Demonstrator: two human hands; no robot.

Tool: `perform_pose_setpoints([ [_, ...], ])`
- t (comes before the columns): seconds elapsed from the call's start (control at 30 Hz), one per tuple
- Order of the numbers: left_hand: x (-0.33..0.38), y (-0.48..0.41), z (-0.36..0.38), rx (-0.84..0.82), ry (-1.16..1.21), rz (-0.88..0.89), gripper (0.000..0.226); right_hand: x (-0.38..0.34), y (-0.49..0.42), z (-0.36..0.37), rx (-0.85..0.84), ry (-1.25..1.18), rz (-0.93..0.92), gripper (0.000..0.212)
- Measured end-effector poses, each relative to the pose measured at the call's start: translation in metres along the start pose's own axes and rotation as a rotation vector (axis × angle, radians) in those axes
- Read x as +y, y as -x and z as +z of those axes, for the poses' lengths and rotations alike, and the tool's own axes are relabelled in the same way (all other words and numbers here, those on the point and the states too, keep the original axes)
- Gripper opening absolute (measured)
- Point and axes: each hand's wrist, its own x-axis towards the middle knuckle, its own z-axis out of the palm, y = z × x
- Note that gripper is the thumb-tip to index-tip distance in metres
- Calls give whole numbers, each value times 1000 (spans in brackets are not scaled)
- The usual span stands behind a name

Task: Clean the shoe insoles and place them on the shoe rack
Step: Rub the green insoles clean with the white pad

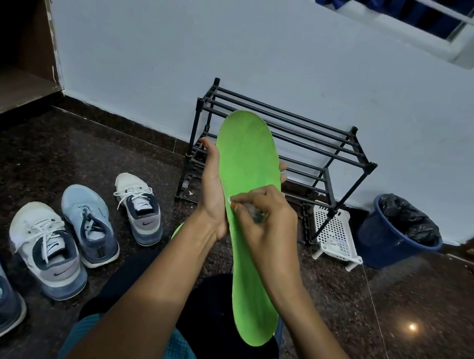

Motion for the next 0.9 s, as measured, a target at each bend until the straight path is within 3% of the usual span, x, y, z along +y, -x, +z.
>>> perform_pose_setpoints([
  [0.17, 0, 0, 1, -4, -11, 8, 99, 5, -17, 2, 85, 14, 45, 12],
  [0.47, 0, -3, -3, -1, 42, 22, 103, -1, 2, 1, -17, -30, 37, 11],
  [0.73, 1, 0, 0, -28, -1, 41, 101, 6, -17, -1, 100, 22, 48, 10],
  [0.9, 2, 1, -1, -26, 13, 26, 103, 2, 1, 2, 46, 6, 25, 11],
])
